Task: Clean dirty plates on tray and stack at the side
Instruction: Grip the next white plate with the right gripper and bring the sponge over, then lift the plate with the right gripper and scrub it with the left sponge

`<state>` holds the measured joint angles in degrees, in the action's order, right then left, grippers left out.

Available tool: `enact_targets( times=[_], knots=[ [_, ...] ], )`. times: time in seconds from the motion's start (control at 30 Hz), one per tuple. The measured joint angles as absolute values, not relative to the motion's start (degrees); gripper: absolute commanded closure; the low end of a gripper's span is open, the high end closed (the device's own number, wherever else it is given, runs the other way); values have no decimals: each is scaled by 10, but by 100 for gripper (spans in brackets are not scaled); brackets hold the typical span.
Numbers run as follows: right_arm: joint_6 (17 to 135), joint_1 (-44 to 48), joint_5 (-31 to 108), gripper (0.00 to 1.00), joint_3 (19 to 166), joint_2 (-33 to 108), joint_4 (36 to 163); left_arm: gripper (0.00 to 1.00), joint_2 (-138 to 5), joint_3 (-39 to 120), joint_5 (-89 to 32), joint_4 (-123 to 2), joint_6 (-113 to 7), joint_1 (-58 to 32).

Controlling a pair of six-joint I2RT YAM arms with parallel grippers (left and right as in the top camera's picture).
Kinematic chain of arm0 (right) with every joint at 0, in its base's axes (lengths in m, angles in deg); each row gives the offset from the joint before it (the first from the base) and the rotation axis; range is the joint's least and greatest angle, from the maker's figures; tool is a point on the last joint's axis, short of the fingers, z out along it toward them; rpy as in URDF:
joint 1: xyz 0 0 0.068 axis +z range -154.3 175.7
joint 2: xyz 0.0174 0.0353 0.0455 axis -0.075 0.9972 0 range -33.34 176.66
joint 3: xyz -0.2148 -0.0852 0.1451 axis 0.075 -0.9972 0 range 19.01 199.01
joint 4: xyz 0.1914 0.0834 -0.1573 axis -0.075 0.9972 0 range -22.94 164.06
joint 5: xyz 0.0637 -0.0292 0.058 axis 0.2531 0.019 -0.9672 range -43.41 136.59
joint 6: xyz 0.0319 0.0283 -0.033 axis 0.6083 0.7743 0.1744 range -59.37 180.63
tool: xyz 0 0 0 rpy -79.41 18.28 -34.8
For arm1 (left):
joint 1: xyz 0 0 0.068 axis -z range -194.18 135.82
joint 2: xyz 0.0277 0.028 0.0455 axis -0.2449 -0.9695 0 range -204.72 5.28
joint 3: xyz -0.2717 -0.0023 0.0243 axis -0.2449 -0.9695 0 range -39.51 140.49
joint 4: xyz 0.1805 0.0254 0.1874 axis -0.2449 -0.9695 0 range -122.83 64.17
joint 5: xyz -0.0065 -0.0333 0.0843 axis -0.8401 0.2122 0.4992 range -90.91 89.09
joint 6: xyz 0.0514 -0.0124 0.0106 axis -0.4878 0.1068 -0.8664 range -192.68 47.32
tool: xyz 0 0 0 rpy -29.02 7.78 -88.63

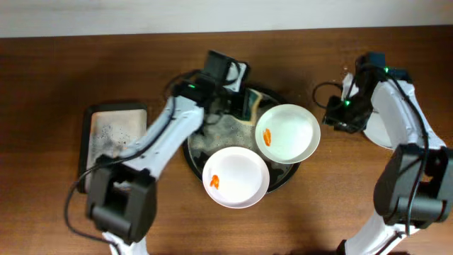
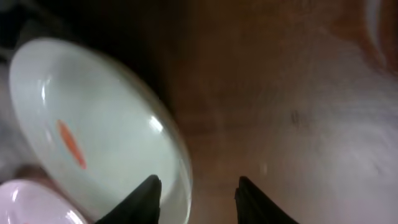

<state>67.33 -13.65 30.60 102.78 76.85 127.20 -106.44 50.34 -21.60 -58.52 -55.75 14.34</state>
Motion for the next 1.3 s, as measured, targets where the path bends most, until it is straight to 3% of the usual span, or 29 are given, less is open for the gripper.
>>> enact_targets(
  times=[0.13, 0.3, 0.57, 1.03, 1.3],
  knots=[
    [632, -154, 240, 60, 960, 772, 1199, 100, -1098, 503, -218, -563, -529, 184],
    [607, -137, 192, 78, 921, 772, 1157, 100, -1109, 503, -219, -559, -518, 203],
    [686, -137, 193, 95, 921, 772, 1139, 100, -1115, 503, -219, -559, -473, 204],
    [739, -124, 278, 96, 924, 771, 1195, 100, -1116, 503, -205, -536, -468, 204],
    [741, -39, 431, 96, 979, 746, 1244, 100, -1116, 503, -204, -536, -468, 204]
  ],
)
